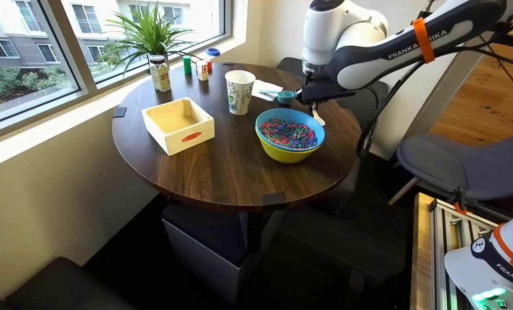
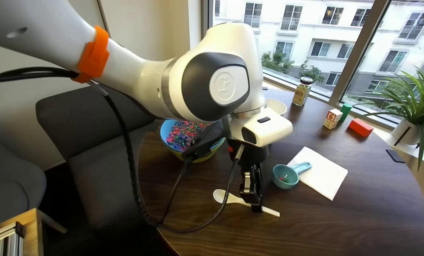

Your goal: Pick up the wooden spoon and use it to move a spoon of the blue bowl content into the blue scoop near the paper towel and the put the wooden spoon on the table

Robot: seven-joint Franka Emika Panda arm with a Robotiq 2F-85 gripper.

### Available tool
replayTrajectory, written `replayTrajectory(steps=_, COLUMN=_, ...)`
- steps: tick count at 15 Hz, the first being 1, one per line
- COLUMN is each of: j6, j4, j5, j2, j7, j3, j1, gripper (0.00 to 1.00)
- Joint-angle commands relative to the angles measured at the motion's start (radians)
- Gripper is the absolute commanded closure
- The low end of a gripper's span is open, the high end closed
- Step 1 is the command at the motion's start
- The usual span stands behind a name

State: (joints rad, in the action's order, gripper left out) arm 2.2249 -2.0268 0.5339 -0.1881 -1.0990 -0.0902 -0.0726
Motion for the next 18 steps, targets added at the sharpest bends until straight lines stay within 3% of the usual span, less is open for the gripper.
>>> replayTrajectory(steps=1, j6=0.025, j4=-0.026, j5=-0.055, j2=0.011, j7=-0.008, j3=-0.017, j1=0.014, gripper=0.97)
replayTrajectory(steps=4, j6=0.025, j4=-0.026, j5=-0.075, j2=0.01, j7=-0.004, j3=-0.019, j1=0.014, gripper=0.97)
replayTrajectory(steps=5, j6=0.025, j4=-0.025, j5=-0.076, j2=0.01, j7=-0.005, j3=-0.021, j1=0.014, gripper=0.62)
replayTrajectory(steps=6, j6=0.029, j4=-0.025, j5=-0.065, j2=0.012, j7=-0.012, j3=-0.024, j1=0.016, gripper=0.61)
replayTrajectory(steps=8, j6=0.027, j4=-0.02, j5=-0.055, j2=0.017, j7=-0.019, j3=-0.027, j1=0.018, gripper=0.48)
replayTrajectory(steps=14, j6=0.008, j4=-0.01, j5=-0.059, j2=0.049, j7=-0.021, j3=-0.026, j1=0.027, gripper=0.01)
replayTrajectory(steps=18, j6=-0.005, j4=-0.007, j5=-0.068, j2=0.08, j7=-0.035, j3=-0.02, j1=0.03, gripper=0.0)
